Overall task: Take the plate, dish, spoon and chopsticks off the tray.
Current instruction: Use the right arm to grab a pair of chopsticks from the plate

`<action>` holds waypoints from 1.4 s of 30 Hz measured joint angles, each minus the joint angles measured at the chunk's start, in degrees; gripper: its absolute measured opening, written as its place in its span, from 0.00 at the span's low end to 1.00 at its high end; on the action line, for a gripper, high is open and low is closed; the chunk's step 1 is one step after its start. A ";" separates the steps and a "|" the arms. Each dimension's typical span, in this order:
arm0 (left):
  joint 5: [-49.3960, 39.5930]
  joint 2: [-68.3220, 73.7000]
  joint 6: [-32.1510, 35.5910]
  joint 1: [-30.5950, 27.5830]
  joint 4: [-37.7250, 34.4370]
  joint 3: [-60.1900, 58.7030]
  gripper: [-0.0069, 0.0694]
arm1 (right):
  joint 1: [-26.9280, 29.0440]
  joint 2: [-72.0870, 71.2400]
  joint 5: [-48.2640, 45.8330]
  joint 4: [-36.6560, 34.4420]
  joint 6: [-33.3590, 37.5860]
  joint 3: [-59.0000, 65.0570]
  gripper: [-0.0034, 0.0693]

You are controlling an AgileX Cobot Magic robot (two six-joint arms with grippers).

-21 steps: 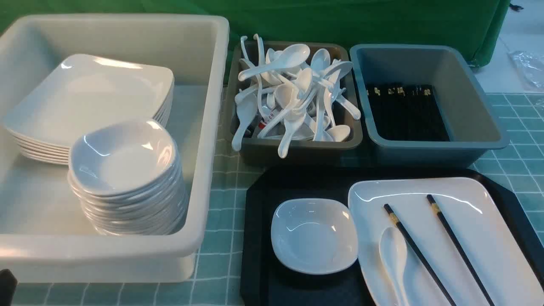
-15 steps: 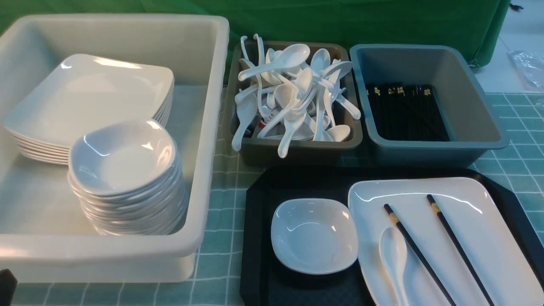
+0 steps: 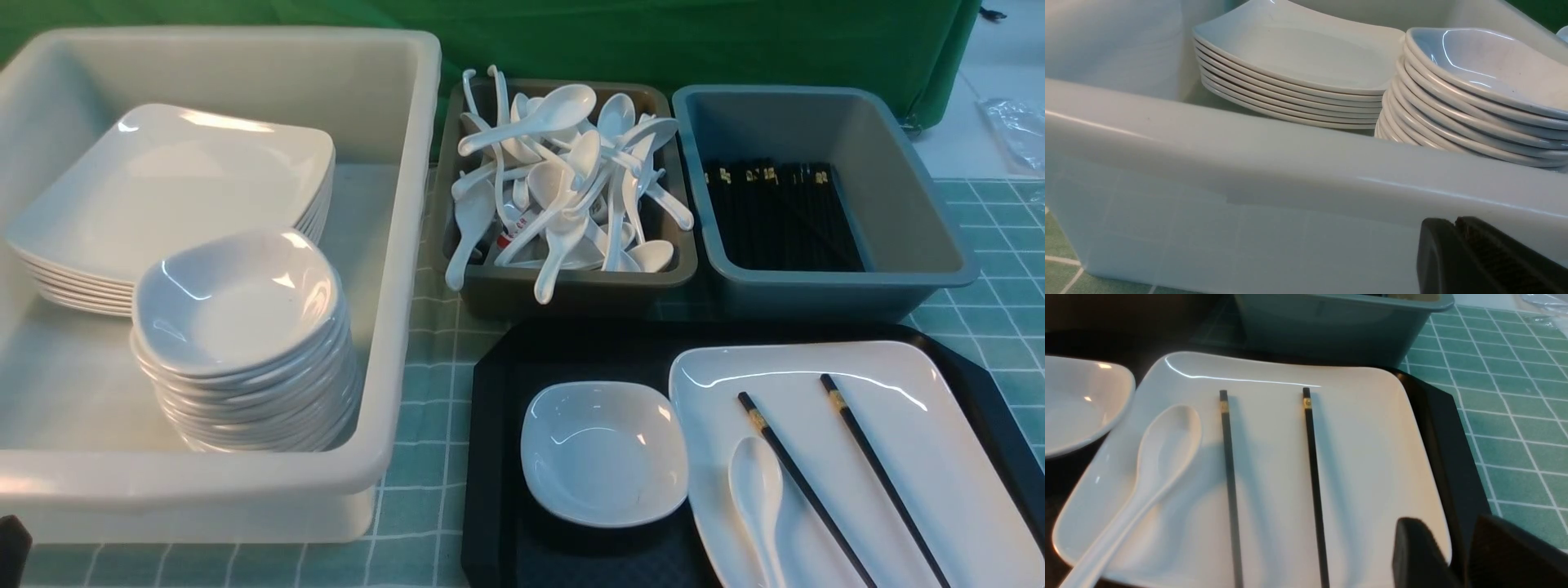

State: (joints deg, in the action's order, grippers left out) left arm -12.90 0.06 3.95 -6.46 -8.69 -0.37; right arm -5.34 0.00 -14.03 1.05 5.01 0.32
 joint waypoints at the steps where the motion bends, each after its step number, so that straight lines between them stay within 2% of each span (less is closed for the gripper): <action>1: 0.77 0.00 -0.62 0.00 -1.68 0.00 0.11 | 0.00 0.00 0.00 0.00 0.00 0.00 0.38; 7: 9.85 0.00 -5.14 0.00 -23.77 0.00 0.11 | 0.00 0.00 0.06 0.00 0.00 0.00 0.38; 9: 14.90 0.00 -5.94 0.00 -28.49 0.00 0.11 | 0.00 0.00 0.06 0.00 0.00 0.00 0.38; 11: 14.81 0.00 -6.63 0.00 -29.57 0.22 0.11 | 0.00 0.00 0.06 0.00 0.00 0.00 0.38; 14: 7.24 -0.06 -5.63 0.47 -30.20 4.83 0.11 | 0.00 0.00 0.06 0.00 0.00 0.00 0.38; 18: -6.36 3.81 5.85 2.68 -30.40 17.15 0.11 | 0.00 0.00 0.06 0.00 0.00 0.00 0.38; 20: -9.06 6.20 7.83 3.02 -30.24 19.52 0.11 | 0.00 0.00 0.06 0.00 0.00 0.00 0.38; 21: -15.68 10.96 10.54 3.07 -29.26 24.78 0.11 | 0.00 0.00 0.06 0.00 0.00 0.00 0.38; 24: -24.15 21.17 17.10 3.65 -27.89 31.44 0.11 | 0.00 0.00 0.06 0.00 0.00 0.00 0.38; 25: -24.51 21.81 18.26 3.97 -27.89 32.15 0.11 | 0.00 0.00 0.06 0.00 0.00 0.00 0.38; 26: -26.08 27.06 22.97 6.19 -27.57 34.80 0.11 | 0.00 0.00 0.06 0.00 0.00 0.00 0.38; 27: -26.06 27.59 23.39 6.51 -27.48 35.04 0.11 | 0.00 0.00 0.06 0.00 0.00 0.00 0.38; 28: -26.00 31.79 26.32 9.43 -27.47 36.75 0.11 | 0.00 0.00 0.09 0.00 0.00 0.00 0.38; 29: -26.00 31.79 26.32 9.83 -27.47 36.92 0.11 | 0.00 0.00 0.09 0.00 0.00 0.00 0.38; 33: -24.99 38.31 29.27 18.18 -27.98 38.41 0.11 | 0.00 0.00 0.63 -0.08 -0.02 0.00 0.38; 36: -23.68 40.50 30.06 22.00 -27.98 38.41 0.11 | 0.00 0.00 4.23 -4.91 -6.37 0.00 0.38; 41: -21.33 40.86 31.31 23.01 -28.03 38.41 0.11 | 0.00 0.00 11.72 -9.25 -20.61 0.00 0.38; 42: -20.94 40.86 31.75 23.01 -28.03 38.41 0.11 | 0.00 0.00 13.22 -9.37 -21.63 0.00 0.38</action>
State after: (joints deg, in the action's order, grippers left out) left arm -33.84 40.92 35.69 16.55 -36.72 38.04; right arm -5.34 0.00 -0.80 -8.32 -16.62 0.32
